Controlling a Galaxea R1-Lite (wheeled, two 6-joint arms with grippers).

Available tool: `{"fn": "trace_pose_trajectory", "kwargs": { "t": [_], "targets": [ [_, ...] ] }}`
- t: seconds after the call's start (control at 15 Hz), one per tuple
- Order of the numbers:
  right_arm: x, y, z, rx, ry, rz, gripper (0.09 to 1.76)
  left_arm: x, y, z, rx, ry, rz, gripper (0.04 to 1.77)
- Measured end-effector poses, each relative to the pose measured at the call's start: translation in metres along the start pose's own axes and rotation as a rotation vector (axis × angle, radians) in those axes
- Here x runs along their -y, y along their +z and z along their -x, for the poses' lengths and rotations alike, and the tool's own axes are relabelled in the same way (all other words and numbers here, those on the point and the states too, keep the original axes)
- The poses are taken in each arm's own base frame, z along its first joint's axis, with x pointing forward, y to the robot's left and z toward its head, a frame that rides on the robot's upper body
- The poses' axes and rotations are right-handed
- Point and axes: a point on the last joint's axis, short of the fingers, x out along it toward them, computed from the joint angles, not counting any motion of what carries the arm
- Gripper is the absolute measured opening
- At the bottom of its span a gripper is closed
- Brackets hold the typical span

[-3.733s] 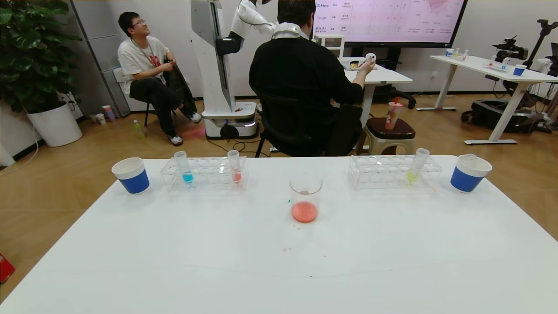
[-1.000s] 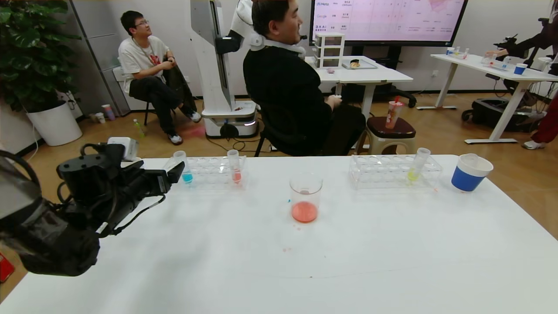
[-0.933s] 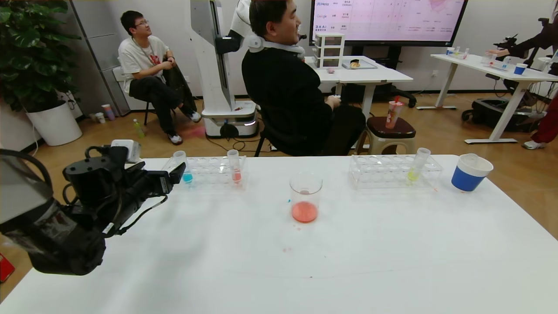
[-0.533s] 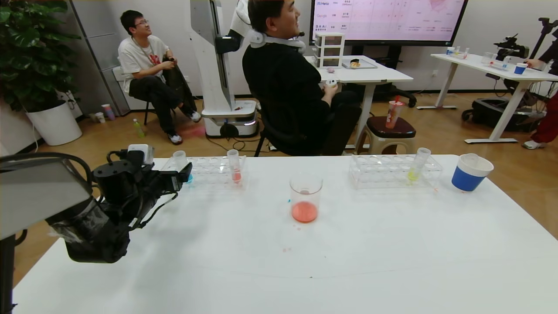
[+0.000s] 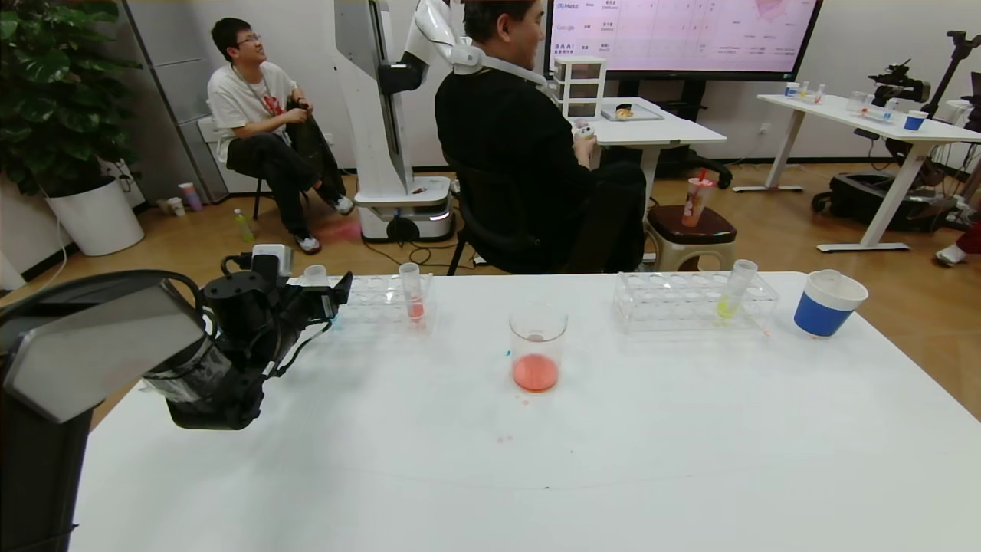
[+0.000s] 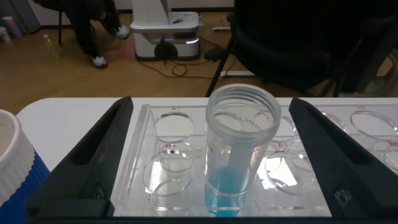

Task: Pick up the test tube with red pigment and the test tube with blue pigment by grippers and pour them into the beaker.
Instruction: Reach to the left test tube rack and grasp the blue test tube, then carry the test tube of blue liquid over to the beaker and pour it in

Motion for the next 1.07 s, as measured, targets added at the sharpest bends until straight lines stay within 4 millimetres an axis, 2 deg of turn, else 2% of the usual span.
{"fn": "trace_pose_trajectory", "kwargs": {
  "t": [0.4, 0.47, 0.53, 0.67, 0.73, 0.87, 0.93, 1.07],
  "targets": [
    [0.0000, 0.0000, 0.0000, 0.000, 0.000, 0.000, 1.74, -0.0026, -0.0034, -0.0028, 0.029, 0.006, -0.002, 1.75],
    [0.0000, 0.0000, 0.0000, 0.000, 0.000, 0.000, 1.74, -0.0024, -0.0041, -0.0022, 0.025, 0.006, -0.003, 1.64],
    [0.0000, 0.0000, 0.0000, 0.000, 0.000, 0.000, 1.74, -0.0016, -0.0047, -0.0016, 0.022, 0.004, -0.002, 1.41],
    [0.0000, 0.0000, 0.0000, 0.000, 0.000, 0.000, 1.74, 0.0017, -0.0043, 0.0000, 0.019, -0.006, -0.001, 0.54],
    [0.0000, 0.0000, 0.0000, 0.000, 0.000, 0.000, 1.74, 0.0011, -0.0038, 0.0007, 0.018, -0.006, -0.002, 0.38],
    [0.0000, 0.0000, 0.0000, 0.000, 0.000, 0.000, 1.74, 0.0010, -0.0011, 0.0015, 0.022, -0.006, -0.003, 0.57],
    [0.0000, 0.0000, 0.0000, 0.000, 0.001, 0.000, 1.74, 0.0015, 0.0005, 0.0019, 0.023, -0.005, -0.002, 0.51],
    [0.0000, 0.0000, 0.0000, 0.000, 0.000, 0.000, 1.74, 0.0013, 0.0053, 0.0021, 0.031, -0.005, -0.004, 0.51]
  ]
}}
